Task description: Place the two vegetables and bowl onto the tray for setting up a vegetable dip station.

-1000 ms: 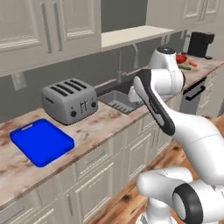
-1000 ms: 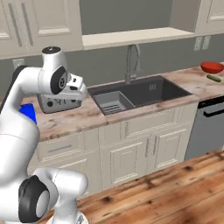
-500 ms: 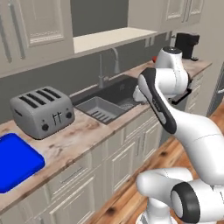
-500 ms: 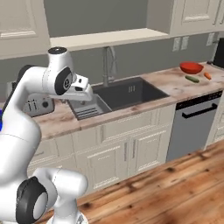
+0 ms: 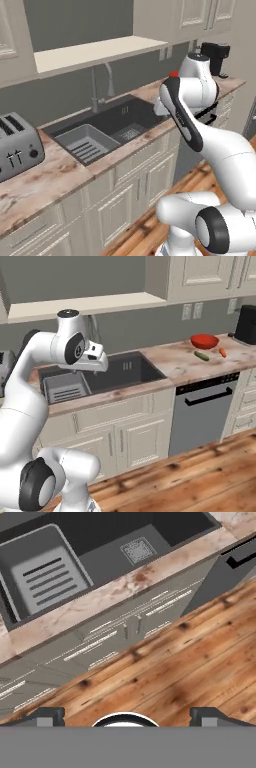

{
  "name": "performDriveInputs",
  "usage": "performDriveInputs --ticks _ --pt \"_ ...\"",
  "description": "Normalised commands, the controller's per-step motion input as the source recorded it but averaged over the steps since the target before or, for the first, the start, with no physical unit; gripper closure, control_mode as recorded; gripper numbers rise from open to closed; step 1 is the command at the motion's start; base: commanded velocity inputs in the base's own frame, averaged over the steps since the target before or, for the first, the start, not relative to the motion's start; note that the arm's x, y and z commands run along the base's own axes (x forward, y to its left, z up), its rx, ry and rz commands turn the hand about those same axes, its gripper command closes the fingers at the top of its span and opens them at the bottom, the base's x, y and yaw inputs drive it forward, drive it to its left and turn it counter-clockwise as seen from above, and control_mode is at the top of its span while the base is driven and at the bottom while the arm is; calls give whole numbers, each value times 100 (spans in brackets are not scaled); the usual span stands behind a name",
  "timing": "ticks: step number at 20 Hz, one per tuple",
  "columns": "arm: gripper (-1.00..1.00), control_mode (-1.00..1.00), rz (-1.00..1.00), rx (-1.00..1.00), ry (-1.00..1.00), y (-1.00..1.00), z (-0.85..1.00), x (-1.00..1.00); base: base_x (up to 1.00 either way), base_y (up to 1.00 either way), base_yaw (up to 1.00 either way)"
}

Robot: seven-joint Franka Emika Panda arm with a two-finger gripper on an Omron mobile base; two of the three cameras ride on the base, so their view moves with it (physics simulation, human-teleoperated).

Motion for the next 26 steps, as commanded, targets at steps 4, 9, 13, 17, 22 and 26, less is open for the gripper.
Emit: performDriveInputs --ticks 4,9,13,17,22,26 --pt "-100 100 0 0 0 0 0 0 59 -74 20" --pt "-100 100 0 0 0 0 0 0 52 -84 24" --pt "-100 100 0 0 0 0 0 0 48 -90 27" --pt "-100 100 0 0 0 0 0 0 51 -89 27" --pt "-100 100 0 0 0 0 0 0 52 -88 28" --pt "-100 100 0 0 0 0 0 0 52 -89 29"
